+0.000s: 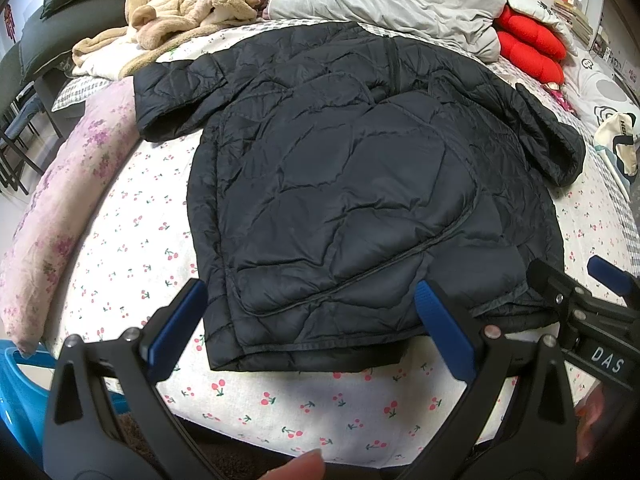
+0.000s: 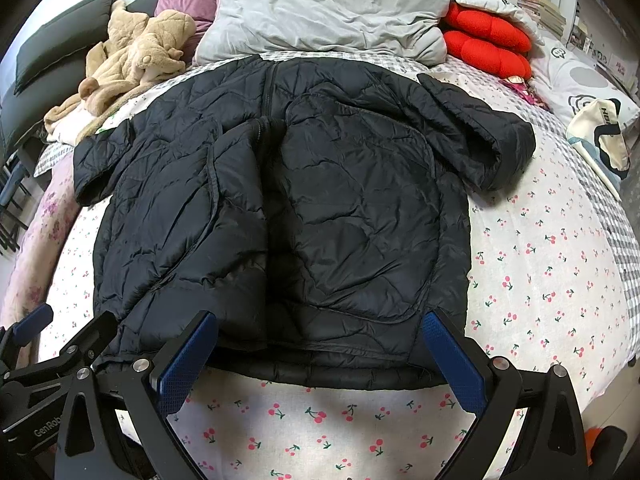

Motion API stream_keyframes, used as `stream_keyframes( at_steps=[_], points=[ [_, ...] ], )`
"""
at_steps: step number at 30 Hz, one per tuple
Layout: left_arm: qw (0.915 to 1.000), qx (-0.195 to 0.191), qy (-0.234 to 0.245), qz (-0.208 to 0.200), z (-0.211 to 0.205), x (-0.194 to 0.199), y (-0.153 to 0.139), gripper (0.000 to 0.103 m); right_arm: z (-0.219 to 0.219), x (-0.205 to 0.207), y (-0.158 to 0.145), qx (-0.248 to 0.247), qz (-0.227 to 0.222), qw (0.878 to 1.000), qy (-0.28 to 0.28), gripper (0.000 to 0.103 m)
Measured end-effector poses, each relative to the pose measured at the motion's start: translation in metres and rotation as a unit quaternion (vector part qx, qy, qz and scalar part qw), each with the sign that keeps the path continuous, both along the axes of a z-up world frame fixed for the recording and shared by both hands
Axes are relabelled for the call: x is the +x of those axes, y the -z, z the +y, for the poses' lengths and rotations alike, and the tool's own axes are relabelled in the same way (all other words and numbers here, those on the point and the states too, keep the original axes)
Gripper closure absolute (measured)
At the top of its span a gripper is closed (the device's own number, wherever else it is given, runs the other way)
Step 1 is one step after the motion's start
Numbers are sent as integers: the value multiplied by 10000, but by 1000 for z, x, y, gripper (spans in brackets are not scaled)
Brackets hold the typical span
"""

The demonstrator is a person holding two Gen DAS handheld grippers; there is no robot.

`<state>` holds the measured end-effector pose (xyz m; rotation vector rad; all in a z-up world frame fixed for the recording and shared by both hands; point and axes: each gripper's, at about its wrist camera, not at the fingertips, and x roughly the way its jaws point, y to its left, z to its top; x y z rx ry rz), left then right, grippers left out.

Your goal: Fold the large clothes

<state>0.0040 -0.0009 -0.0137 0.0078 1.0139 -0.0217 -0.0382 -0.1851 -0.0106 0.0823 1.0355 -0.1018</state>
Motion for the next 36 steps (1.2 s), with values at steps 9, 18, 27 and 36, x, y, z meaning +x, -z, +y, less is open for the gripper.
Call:
stream_keyframes(
  at_steps=[9, 18, 27, 36],
  points=[
    [10000, -8, 2, 13, 0, 0, 0, 0, -1, 0, 0, 20, -19, 10000, -1, 0],
    [10000, -4, 24, 42, -1, -1, 2, 0, -3, 2, 0, 36, -27, 10000, 1, 0],
    [9999, -84, 83, 104, 5, 2, 0, 0, -7, 0, -3, 193, -287, 9994, -84, 0],
    [9936, -903, 681, -6, 35, 22, -13, 0, -43, 9, -14, 404, -404, 9983, -124, 0]
  ],
)
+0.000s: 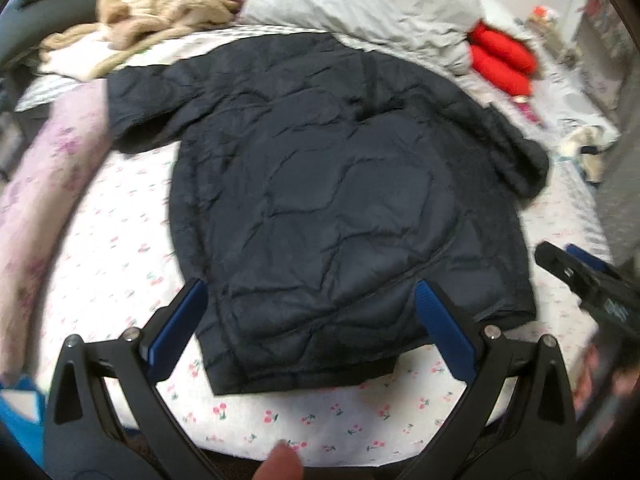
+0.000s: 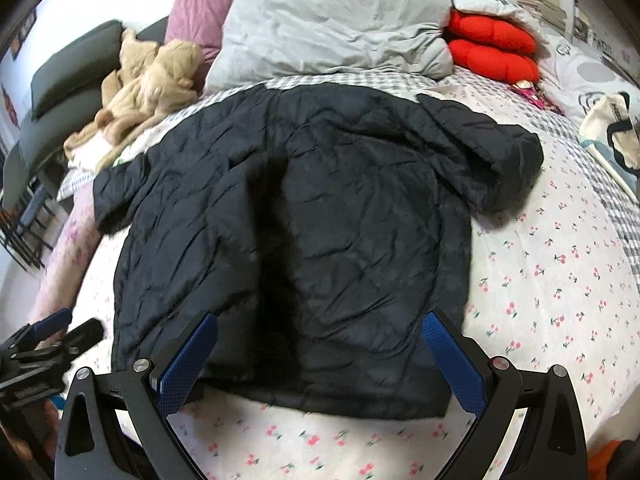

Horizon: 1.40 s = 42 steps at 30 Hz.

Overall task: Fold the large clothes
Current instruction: 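Grasp the jacket hem with both grippers and flip the jacket over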

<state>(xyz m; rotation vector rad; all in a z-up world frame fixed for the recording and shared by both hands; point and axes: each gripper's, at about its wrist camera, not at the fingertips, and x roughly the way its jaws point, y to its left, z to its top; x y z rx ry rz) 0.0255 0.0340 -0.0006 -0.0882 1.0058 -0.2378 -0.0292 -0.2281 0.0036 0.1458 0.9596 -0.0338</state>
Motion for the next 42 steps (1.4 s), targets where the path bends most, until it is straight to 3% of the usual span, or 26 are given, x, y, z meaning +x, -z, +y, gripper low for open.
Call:
stream_keyframes(
  at_steps=[3, 8, 11, 14, 16, 21, 24, 26, 27, 28, 29, 30, 31, 32, 33, 36, 39, 42],
  points=[
    [9995, -90, 255, 185, 10, 13, 2, 0, -25, 11, 15, 29, 347, 9992, 204, 0],
    [9951, -602, 327, 714, 36, 37, 21, 0, -68, 27, 49, 834, 1090, 9895, 452, 0],
    [9900, -904, 136, 1074, 54, 47, 43, 0, -92, 29, 64, 1354, 1231, 9809, 650, 0],
    [9883, -804, -151, 1287, 73, 49, 66, 2, -105, 25, 82, 1529, 1396, 9745, 867, 0],
    [9811, -1096, -292, 1568, 88, 51, 80, 5, -113, 20, 95, 1678, 1502, 9692, 996, 0],
    [9652, -1637, -488, 1979, 105, 46, 103, 5, -118, 6, 116, 2782, 1635, 9401, 1100, 3],
    [9538, -2008, -368, 2205, 102, 42, 114, 15, -117, 5, 124, 3216, 1609, 9279, 982, 11],
    [9441, -2248, -287, 2395, 95, 39, 124, 18, -114, 3, 131, 3554, 1603, 9167, 873, 28],
    [9431, -2284, -283, 2402, 93, 38, 125, 18, -113, 1, 135, 3716, 1620, 9103, 838, 34],
    [9449, -2267, -286, 2344, 91, 37, 124, 19, -111, -2, 138, 3788, 1648, 9067, 848, 47],
    [9456, -2285, -247, 2303, 89, 36, 122, 28, -110, -3, 140, 3795, 1661, 9062, 853, 66],
    [9452, -2310, -233, 2295, 87, 36, 121, 50, -108, -6, 140, 3754, 1667, 9076, 873, 76],
    [9448, -2309, -270, 2308, 86, 38, 123, 62, -108, -8, 139, 3751, 1635, 9083, 874, 85],
    [9455, -2266, -359, 2313, 87, 37, 122, 83, -109, -10, 133, 3769, 1530, 9095, 852, 87],
    [9482, -2181, -428, 2271, 89, 36, 119, 90, -109, -11, 128, 3734, 1440, 9126, 833, 89],
    [9601, -2111, -396, 1791, 100, 30, 98, 94, -111, -17, 97, 3581, 1011, 9258, 667, 92],
    [9789, -1677, -424, 1085, 110, 19, 67, 95, -122, -32, 65, 3219, 579, 9424, 698, 92],
    [9863, -1361, -525, 772, 124, 12, 48, 96, -148, -52, 48, 3026, 441, 9474, 945, 93]
  ],
)
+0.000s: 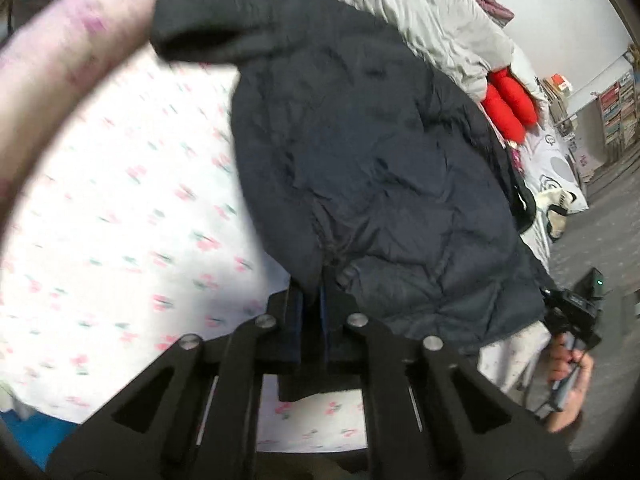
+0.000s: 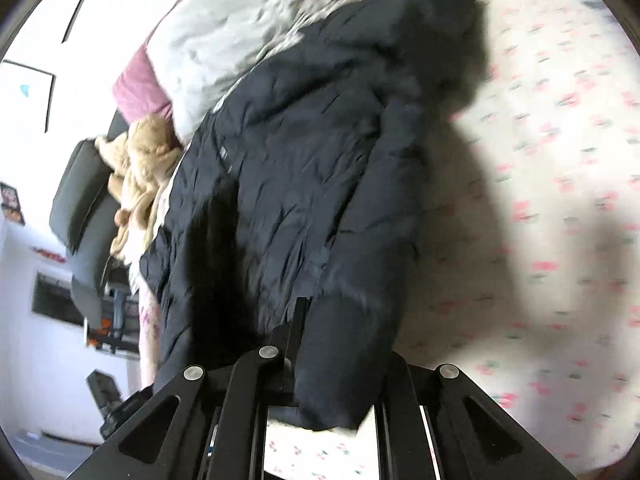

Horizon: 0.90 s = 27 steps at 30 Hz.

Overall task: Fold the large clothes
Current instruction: 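Grasp the jacket hem with both grippers and flip the jacket over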

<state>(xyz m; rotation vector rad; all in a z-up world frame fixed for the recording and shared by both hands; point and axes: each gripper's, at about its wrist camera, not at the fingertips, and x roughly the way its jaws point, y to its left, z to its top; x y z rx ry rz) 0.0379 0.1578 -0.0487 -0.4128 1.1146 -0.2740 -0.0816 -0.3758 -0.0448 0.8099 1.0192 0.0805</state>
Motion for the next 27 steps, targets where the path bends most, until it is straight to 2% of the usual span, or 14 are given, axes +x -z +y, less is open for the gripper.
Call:
stream_keyframes(
  at_steps=[3, 6, 9, 11, 17, 20, 22, 23, 25, 26, 27],
  points=[
    [9989, 453, -59, -73, 12, -5, -11, 98, -28, -18, -13, -381, 74, 9989, 251, 94],
    [9960, 884, 108, 95, 13, -8, -8, 98, -31, -16, -15, -797, 296, 9963, 155, 95],
    [9873, 1506, 399, 315, 2, -5, 4, 98, -24, -16, -8, -1353, 655, 9885, -166, 96],
    [9797, 1820, 614, 579, -5, -7, 23, 98, -19, -13, 3, -1670, 968, 9804, -386, 96],
    [9598, 2161, 1140, 1380, -17, 2, 65, 98, -31, 2, 41, -2182, 1769, 9572, -693, 96],
    [9480, 2457, 1461, 1401, -29, 3, 68, 98, -35, 10, 45, -2165, 1863, 9558, -703, 96],
    [9451, 2476, 1586, 1426, -31, 3, 67, 98, -30, 15, 39, -2438, 1961, 9465, -787, 95],
    [9461, 2416, 1596, 1447, -30, 5, 65, 98, -30, 19, 34, -2507, 2039, 9434, -743, 92],
    [9528, 2270, 1483, 1369, -25, 5, 53, 93, -31, 23, 22, -2372, 1985, 9493, -569, 91],
    [9566, 2215, 1398, 1280, -20, 5, 47, 82, -31, 26, 13, -2351, 1886, 9520, -527, 88],
    [9606, 2167, 1301, 1156, -16, 7, 40, 57, -31, 27, 3, -2407, 1780, 9528, -499, 87]
  ],
)
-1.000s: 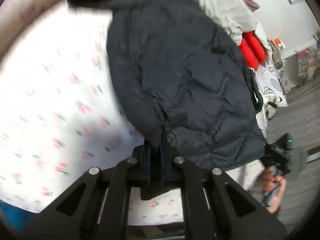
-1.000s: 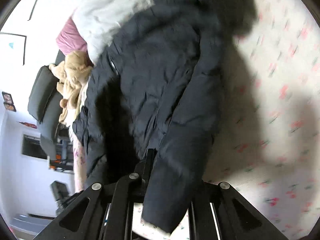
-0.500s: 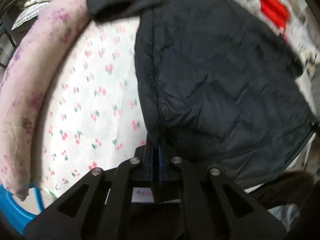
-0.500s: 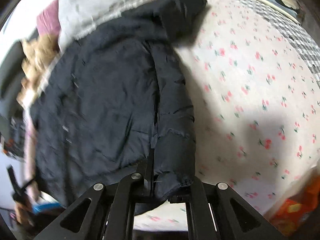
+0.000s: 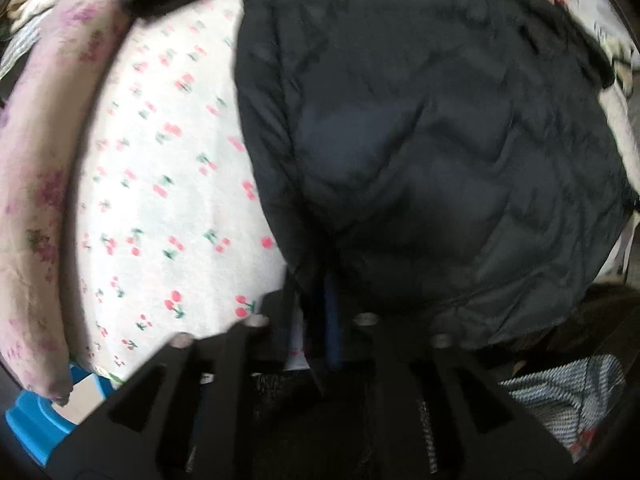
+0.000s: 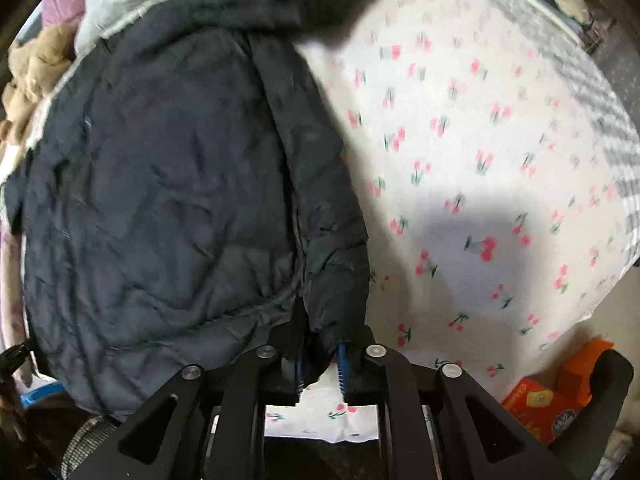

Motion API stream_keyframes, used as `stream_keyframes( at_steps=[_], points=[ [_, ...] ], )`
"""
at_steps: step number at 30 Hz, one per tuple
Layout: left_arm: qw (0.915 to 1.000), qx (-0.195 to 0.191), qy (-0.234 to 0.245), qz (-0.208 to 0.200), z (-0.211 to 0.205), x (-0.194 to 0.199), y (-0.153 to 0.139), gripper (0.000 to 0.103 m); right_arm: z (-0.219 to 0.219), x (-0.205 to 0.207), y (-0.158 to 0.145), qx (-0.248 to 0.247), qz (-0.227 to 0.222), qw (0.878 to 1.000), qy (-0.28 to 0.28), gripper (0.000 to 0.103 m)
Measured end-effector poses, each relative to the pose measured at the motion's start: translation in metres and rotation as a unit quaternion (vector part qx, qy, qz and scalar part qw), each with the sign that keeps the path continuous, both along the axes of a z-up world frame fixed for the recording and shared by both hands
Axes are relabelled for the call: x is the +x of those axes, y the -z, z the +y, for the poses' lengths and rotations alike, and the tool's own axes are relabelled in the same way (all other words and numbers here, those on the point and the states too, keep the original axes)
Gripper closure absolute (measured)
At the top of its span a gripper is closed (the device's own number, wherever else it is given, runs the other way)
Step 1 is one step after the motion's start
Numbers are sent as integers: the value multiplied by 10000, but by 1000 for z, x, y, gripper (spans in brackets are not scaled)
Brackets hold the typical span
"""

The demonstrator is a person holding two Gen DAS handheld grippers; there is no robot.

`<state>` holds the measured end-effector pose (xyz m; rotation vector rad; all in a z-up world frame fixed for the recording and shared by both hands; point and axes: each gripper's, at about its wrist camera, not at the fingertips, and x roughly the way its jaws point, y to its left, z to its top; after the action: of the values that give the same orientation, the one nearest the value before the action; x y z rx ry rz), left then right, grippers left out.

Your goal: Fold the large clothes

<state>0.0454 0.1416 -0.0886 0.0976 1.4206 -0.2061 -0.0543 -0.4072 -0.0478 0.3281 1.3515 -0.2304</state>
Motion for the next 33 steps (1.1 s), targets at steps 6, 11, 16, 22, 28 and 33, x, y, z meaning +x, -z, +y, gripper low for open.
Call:
stream_keyframes(
  at_steps=[6, 11, 16, 22, 28, 33],
  points=[
    [9967, -198, -215, -755, 3, 31, -41, 21, 18, 31, -49, -546, -702, 9960, -33, 20],
    [9921, -446, -498, -1065, -8, 63, -55, 21, 24, 42, -69, -784, -1092, 9908, 129, 20],
    [9854, -731, -535, -1441, -18, 82, -48, 20, 62, 76, -80, -53, -1832, 9831, -3, 20],
    [9705, -1470, -681, -1784, -10, 120, -21, 20, 128, 123, -41, 1246, -2137, 9649, -876, 19],
    [9750, -1480, -472, -1586, -21, 153, 12, 36, 199, 167, -10, 1792, -1611, 9561, -1667, 19],
    [9700, -1786, -584, -1543, -14, 156, 8, 96, 218, 178, 9, 1666, -1337, 9643, -1566, 19]
  ],
)
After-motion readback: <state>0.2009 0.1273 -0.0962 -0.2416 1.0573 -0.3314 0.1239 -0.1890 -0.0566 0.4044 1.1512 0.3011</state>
